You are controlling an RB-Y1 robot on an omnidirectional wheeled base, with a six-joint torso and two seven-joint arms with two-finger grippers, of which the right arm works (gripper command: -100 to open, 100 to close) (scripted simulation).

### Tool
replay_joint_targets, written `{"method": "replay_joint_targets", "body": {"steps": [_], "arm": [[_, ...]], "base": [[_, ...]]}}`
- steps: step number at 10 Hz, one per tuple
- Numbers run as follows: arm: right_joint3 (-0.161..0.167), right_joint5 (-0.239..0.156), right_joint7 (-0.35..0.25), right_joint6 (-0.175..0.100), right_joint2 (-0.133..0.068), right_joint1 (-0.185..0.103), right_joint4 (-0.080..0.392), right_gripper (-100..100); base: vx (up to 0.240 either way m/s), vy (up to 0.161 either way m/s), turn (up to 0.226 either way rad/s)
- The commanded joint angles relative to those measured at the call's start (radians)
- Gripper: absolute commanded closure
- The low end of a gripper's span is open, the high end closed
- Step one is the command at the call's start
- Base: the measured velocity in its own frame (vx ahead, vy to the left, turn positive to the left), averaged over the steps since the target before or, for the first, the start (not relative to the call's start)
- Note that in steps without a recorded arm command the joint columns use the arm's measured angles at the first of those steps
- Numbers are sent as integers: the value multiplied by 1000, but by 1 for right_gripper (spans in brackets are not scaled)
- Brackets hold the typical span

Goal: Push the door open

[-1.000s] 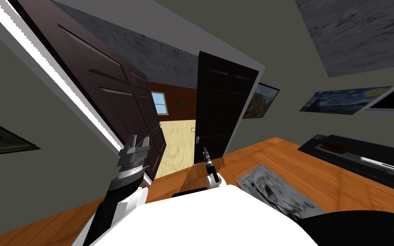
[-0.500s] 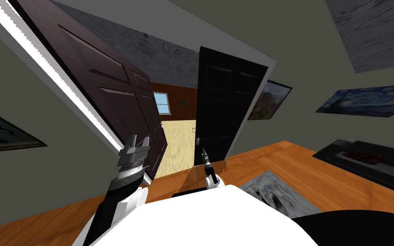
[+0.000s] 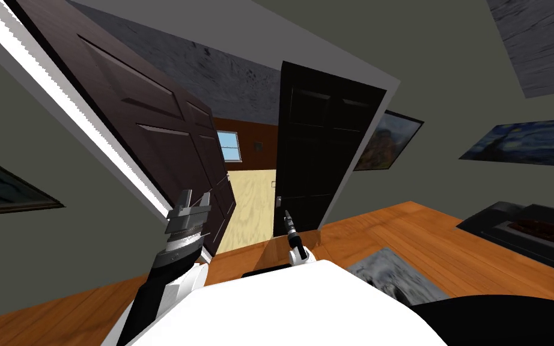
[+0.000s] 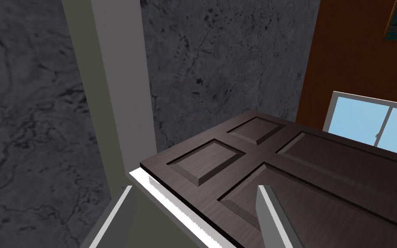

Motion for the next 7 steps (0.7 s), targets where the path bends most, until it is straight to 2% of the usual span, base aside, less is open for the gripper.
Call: {"method": "replay_joint_targets", "body": {"steps": [1,4,7], "arm": [[-2,-1,-1,5,-14,4,-9,-100],[-8,-3,-1,2,-25,0,-3,-100],[-14,-5,-1,0,-16,-3,3,-100]], "base": [[185,5,19],[190,28,23],[202,4,24]]}}
